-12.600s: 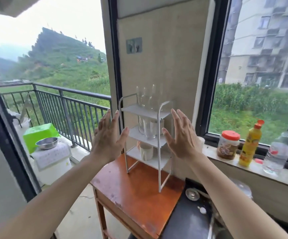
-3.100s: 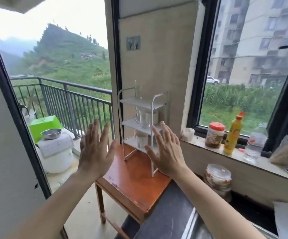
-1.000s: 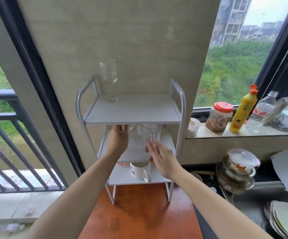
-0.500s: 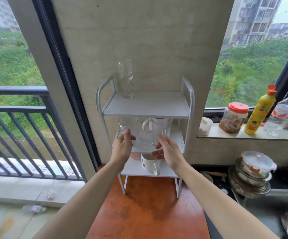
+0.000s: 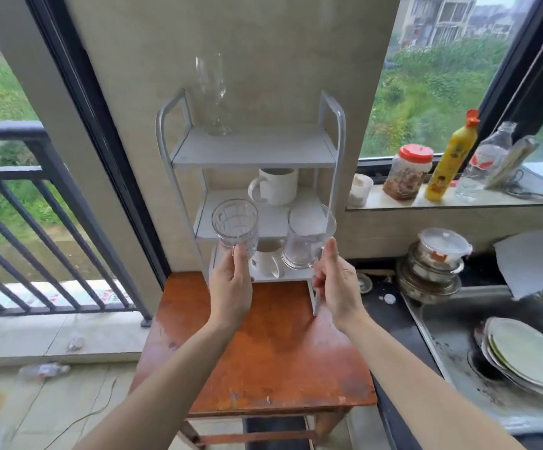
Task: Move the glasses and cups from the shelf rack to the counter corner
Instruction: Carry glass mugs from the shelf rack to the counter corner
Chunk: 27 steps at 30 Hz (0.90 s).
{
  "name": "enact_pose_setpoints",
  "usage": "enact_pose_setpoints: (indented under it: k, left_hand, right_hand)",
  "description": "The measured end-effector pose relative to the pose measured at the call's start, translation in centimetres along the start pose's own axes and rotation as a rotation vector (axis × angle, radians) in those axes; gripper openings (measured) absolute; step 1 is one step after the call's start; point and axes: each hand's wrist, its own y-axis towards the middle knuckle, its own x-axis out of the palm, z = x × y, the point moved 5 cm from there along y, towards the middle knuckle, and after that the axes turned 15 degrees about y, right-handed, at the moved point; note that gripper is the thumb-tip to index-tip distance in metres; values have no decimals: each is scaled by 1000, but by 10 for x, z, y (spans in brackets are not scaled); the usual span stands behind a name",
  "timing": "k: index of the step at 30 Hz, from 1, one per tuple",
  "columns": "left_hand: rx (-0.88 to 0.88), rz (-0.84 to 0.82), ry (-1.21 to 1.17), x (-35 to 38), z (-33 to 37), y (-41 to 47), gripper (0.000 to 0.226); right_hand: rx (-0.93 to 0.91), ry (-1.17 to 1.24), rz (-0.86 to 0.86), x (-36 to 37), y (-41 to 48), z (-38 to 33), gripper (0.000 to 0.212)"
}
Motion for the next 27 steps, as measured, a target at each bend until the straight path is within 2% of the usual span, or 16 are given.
enact_pose_setpoints:
  k: [5,8,14,18,21,24,27]
  left_hand:
    - [121,-94,-32,43,13,-34,47]
    - [197,-161,-6,80,33,-60,47]
    - [273,-417,-58,173,101,-138,45]
    - [367,-580,-117,238,161,-214,44]
    - [411,-733,-159,293,203,-286,45]
    - [418,-867,-206,342,240,-361,52]
    - [460,-1004,-218,387,276,-440,48]
  right_hand:
    - [-115,-78,189,-72,-43,-6,66]
    - [-122,-137,332,-128,-71,-16,67]
    - [-166,-99,642,-246,-135,-61,72]
    - [-222,-57,828,-328,-201,-101,71]
    - [-288,11,878,-394,-261,-133,65]
    - [-284,45,933,-462,-325,-158,65]
    - [-287,55,985,-531,-389,-179,62]
